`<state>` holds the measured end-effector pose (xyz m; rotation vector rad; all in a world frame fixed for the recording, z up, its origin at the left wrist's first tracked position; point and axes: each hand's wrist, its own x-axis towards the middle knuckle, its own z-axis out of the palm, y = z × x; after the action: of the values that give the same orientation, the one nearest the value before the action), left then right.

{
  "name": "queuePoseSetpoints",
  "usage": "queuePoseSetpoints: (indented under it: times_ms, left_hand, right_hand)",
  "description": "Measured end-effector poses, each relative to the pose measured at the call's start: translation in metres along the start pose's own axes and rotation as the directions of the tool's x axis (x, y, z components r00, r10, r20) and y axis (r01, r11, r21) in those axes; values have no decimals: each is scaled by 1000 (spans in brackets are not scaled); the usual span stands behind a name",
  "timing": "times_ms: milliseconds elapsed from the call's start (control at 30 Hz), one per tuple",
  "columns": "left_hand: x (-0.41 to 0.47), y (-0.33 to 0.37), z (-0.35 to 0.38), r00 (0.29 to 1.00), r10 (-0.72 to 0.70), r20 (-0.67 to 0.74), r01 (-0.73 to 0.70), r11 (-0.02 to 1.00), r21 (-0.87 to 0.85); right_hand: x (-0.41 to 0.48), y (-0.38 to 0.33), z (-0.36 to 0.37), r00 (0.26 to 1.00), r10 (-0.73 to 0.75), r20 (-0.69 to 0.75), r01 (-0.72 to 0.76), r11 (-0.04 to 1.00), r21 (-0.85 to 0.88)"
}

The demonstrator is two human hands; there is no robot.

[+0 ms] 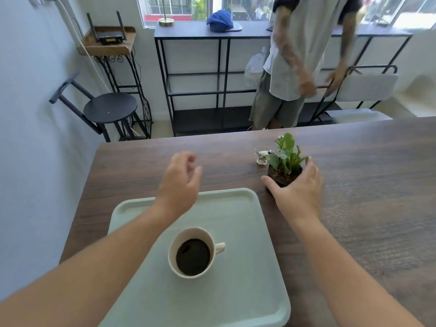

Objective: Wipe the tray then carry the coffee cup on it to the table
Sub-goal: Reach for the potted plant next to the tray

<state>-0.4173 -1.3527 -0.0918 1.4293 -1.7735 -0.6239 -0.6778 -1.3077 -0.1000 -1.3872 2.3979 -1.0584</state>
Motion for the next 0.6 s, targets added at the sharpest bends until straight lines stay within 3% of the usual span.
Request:
queuePoseSetpoints:
  times_ms: [133, 233, 300, 367, 433, 500, 600]
  left_hand:
    - [75, 44, 64, 961, 128, 244, -155, 983, 98]
    - [111, 60, 106, 892, 87, 444, -200, 957, 213]
    - [126, 63, 126, 867, 69, 493, -234, 930, 282]
    - [134, 68, 141, 838, 125, 531, -361, 857, 368]
    - [134, 75, 154, 773, 181, 608, -532, 707, 466]
    - [132, 81, 165, 723, 145, 676, -615, 580, 534]
    - [131, 79, 175, 690, 111, 715, -636, 565, 526]
  right_hand:
    - [27, 2, 10, 997, 29, 78, -31, 999, 24]
    - [30, 7, 16, 994, 14, 104, -21, 998, 67]
    - [30, 12, 19, 996, -6, 93, -3, 996, 91]
    - [30, 16, 20, 996, -12, 93, 2, 994, 108]
    - [32, 22, 19, 996, -13, 92, 3, 995, 104]
    - [33, 25, 18, 997, -13, 81, 5, 996, 92]
    - [32, 24, 20, 997, -6, 73, 1, 998, 64]
